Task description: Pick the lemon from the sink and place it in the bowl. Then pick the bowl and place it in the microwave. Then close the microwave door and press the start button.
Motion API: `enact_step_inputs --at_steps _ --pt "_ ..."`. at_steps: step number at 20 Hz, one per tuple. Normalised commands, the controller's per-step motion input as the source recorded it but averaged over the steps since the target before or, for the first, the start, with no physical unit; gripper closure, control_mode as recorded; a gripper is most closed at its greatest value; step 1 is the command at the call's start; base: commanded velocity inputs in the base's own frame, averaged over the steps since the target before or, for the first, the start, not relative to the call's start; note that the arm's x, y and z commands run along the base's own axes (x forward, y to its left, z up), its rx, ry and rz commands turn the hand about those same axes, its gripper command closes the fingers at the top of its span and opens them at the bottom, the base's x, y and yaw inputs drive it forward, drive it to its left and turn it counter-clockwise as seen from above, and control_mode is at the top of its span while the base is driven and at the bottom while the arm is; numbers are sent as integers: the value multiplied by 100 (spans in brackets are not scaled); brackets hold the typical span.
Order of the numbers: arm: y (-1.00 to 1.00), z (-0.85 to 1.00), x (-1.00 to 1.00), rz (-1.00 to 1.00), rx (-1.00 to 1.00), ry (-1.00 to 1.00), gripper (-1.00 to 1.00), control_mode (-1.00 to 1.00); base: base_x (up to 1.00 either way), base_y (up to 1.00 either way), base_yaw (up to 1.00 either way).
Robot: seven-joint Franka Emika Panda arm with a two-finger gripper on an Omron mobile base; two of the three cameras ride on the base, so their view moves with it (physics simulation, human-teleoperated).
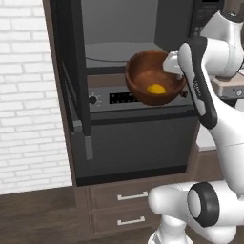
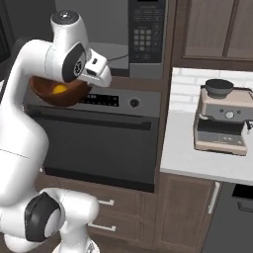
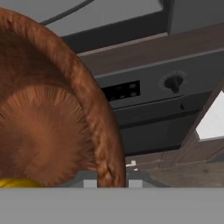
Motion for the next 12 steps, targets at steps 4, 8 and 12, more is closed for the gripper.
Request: enact_step_inputs --at_steps 4,8,12 --pt "35 44 100 -16 0 0 100 -100 0 0 0" --pt "16 56 98 -17 0 -1 100 -100 0 0 0" --pt "4 63 47 -12 1 -8 100 -100 0 0 0"
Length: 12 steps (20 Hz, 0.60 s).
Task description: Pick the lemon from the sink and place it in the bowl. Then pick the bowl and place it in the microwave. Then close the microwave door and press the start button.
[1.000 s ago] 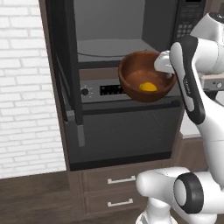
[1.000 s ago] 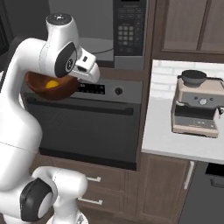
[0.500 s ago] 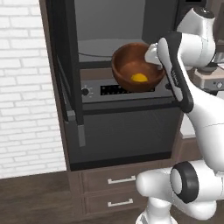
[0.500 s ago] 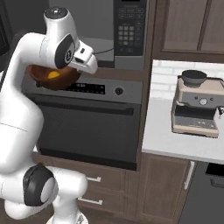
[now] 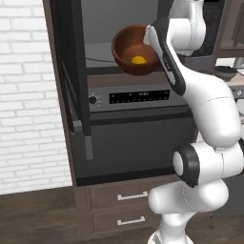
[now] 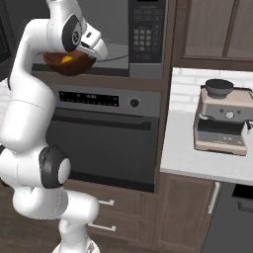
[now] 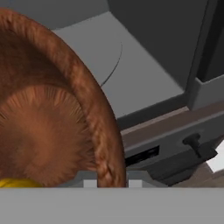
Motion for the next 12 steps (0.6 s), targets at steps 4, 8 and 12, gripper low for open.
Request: enact_step_inputs --at_steps 4,8,12 --pt "16 9 86 -15 2 -1 100 -100 0 0 0" --pt "10 0 95 -16 6 0 100 -100 0 0 0" --pt "0 7 74 -15 12 -5 100 -100 0 0 0"
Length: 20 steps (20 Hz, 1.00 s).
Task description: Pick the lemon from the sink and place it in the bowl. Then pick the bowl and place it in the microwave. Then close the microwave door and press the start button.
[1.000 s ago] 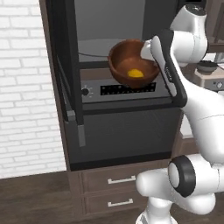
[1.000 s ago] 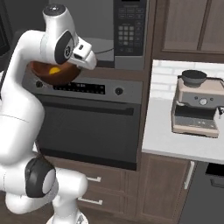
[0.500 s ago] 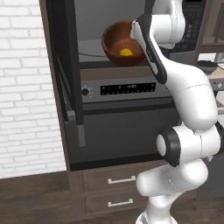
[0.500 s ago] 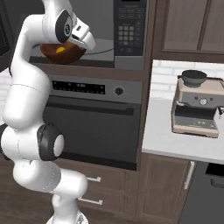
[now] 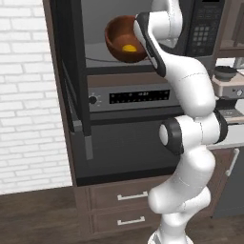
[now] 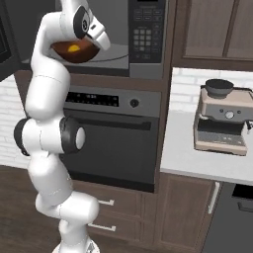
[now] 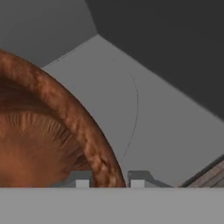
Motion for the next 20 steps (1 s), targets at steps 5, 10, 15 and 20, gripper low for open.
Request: enact_step_inputs --at_steps 5,10,15,20 --pt "1 -20 57 -12 10 -1 -100 -100 0 0 0" --pt "0 -5 8 -12 5 -3 -100 -100 0 0 0" --pt "0 0 -2 -13 5 -9 -100 -100 0 0 0" --pt "0 -2 -75 -4 9 -19 -100 -100 0 0 0"
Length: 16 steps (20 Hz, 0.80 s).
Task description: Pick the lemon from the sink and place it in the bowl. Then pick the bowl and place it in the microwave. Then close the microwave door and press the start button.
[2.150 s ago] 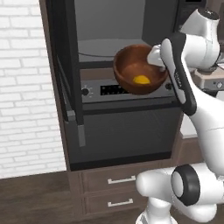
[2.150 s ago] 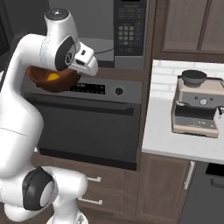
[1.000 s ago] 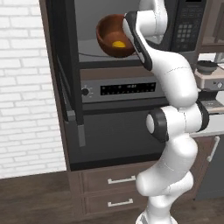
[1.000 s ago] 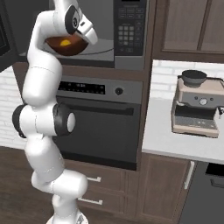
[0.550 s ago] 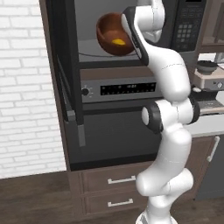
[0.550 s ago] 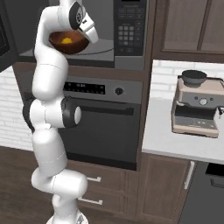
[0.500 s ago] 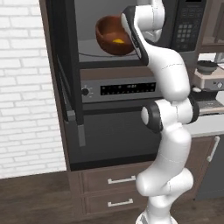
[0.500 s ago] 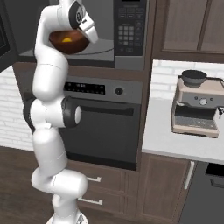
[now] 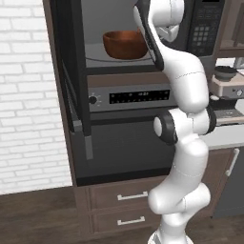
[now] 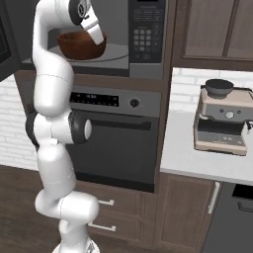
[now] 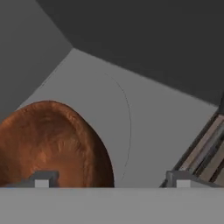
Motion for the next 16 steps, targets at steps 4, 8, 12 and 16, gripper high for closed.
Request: enact_step_inputs --at_steps 4,8,12,16 --pt "0 -52 -100 0 12 -29 -100 -100 0 0 0" --pt "0 -93 -100 2 6 -27 -100 -100 0 0 0" --pt "-4 -89 -100 5 3 -23 -100 -100 0 0 0" --pt "-6 -82 -100 9 0 -20 -100 -100 0 0 0"
